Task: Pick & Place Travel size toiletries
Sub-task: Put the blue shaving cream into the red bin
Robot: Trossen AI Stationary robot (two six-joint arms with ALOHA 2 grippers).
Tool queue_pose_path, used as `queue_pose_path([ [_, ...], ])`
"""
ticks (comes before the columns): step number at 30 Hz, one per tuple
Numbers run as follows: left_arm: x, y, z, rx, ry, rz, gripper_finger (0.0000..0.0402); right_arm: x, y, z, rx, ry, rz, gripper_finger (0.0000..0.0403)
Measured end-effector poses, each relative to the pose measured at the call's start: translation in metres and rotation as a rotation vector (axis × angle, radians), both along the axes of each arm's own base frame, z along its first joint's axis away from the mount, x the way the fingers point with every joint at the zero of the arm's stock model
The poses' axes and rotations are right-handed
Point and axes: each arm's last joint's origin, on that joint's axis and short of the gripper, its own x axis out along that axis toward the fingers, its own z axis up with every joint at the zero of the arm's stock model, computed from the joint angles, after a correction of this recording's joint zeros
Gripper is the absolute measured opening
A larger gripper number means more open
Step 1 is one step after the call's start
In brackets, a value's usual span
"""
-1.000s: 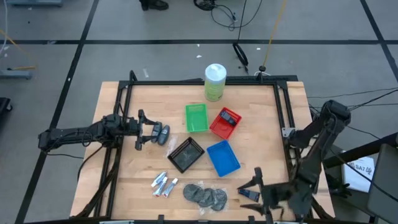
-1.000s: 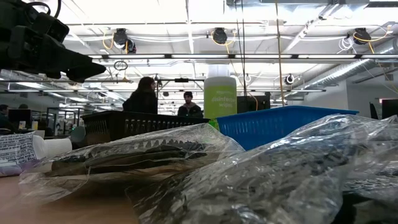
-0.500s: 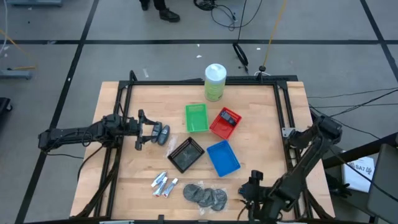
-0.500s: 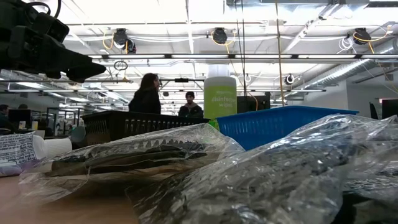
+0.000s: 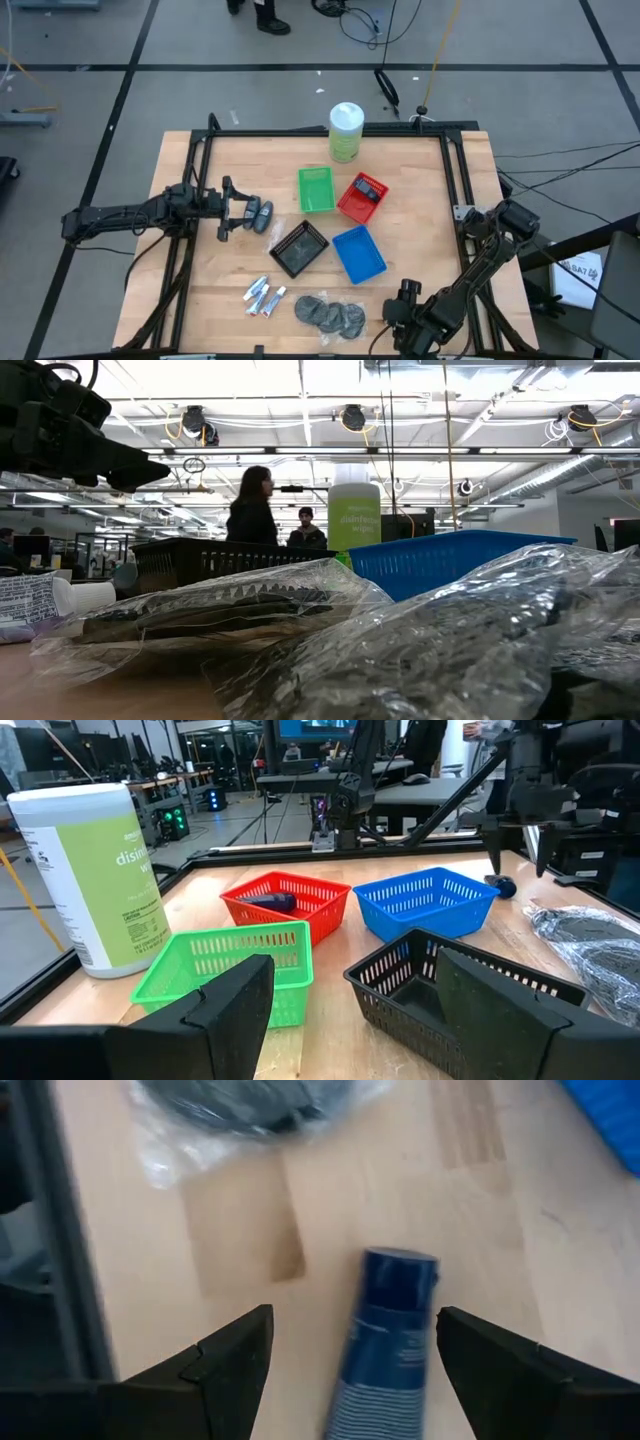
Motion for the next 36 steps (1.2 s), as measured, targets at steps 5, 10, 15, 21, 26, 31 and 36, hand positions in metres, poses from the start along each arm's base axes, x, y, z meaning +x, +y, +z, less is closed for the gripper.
queue_pose_path([
  [5, 0.000, 0.000, 0.000, 0.000, 0.000, 0.000, 0.0273, -0.006, -0.007, -0.012, -0.010, 0.022, -0.051, 0.0267],
  [10, 0.000, 0.000, 0.000, 0.000, 0.000, 0.000, 0.0274, -0.010, -0.013, -0.027, -0.004, 0.021, -0.053, 0.0267],
  [15, 0.000, 0.000, 0.000, 0.000, 0.000, 0.000, 0.0274, -0.012, -0.017, -0.035, 0.055, 0.048, -0.036, 0.0267],
  [21, 0.000, 0.000, 0.000, 0.000, 0.000, 0.000, 0.0274, -0.014, -0.019, -0.038, 0.031, 0.055, -0.019, 0.0254],
  [26, 0.000, 0.000, 0.000, 0.000, 0.000, 0.000, 0.0274, -0.014, -0.020, -0.039, 0.014, 0.049, -0.005, 0.0221],
  [31, 0.000, 0.000, 0.000, 0.000, 0.000, 0.000, 0.0273, -0.014, -0.020, -0.040, 0.013, 0.052, -0.004, 0.0184],
  [36, 0.000, 0.000, 0.000, 0.000, 0.000, 0.000, 0.0274, -0.014, -0.020, -0.040, 0.012, 0.053, -0.004, 0.0157],
])
